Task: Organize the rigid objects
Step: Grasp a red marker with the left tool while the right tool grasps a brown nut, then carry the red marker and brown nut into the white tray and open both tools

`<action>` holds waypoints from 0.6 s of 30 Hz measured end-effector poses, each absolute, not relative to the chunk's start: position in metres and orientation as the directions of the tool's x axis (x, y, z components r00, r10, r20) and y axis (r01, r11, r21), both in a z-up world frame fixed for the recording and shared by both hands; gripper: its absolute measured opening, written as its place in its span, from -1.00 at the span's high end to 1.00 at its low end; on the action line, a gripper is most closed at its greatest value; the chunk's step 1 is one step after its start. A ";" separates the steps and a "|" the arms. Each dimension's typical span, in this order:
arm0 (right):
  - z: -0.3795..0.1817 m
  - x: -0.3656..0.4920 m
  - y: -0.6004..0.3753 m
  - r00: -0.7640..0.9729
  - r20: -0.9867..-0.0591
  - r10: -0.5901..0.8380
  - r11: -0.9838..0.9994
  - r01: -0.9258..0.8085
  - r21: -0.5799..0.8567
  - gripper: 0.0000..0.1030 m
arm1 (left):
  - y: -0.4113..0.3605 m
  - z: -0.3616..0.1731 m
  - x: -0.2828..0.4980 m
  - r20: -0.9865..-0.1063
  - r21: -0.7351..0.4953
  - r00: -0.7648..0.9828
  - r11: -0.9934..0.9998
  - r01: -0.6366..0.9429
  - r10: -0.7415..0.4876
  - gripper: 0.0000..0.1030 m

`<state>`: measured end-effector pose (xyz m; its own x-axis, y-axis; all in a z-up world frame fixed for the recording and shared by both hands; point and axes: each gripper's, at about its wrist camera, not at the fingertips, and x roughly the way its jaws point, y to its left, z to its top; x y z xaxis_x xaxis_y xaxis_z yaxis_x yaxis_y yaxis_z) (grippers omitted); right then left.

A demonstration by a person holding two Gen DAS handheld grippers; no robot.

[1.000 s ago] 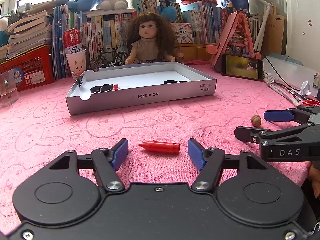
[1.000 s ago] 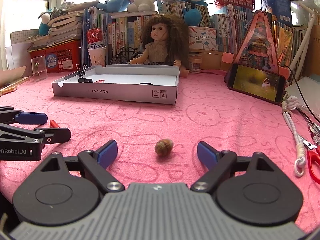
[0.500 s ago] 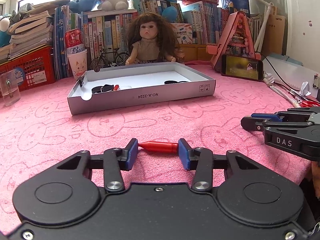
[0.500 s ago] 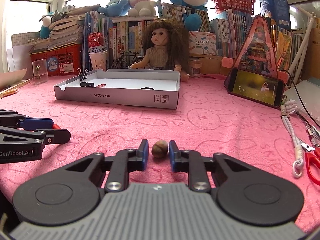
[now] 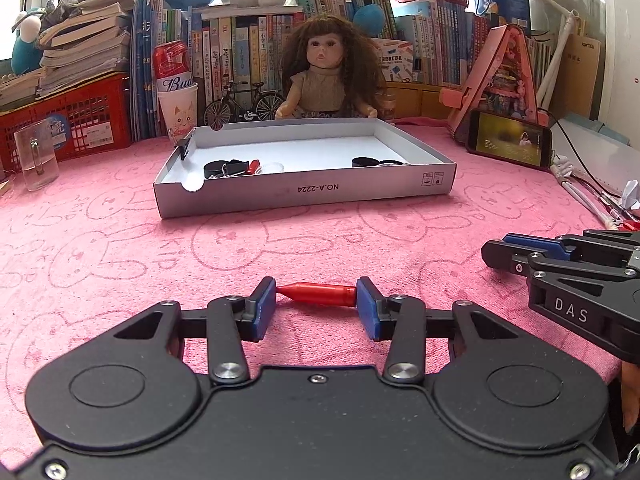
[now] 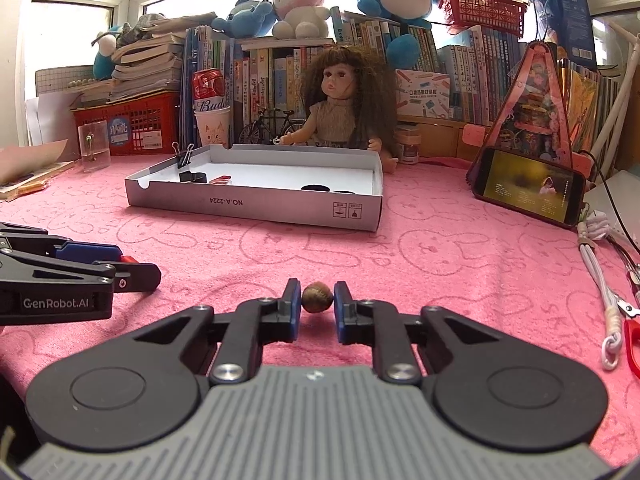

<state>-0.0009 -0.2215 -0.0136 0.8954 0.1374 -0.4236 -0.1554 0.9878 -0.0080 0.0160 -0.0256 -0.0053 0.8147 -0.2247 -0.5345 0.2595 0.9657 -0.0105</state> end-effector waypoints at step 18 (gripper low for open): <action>-0.007 0.022 -0.201 0.875 -0.462 0.143 0.989 -0.141 0.039 0.58 | -0.024 0.006 0.038 -0.563 -0.034 0.806 0.980 0.195 -0.181 0.19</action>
<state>0.0223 -0.2010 -0.0067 0.8750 0.1430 -0.4624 -0.1413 0.9892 0.0386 0.0380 -0.0240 0.0058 0.8064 -0.1806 -0.5632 0.1954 0.9801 -0.0345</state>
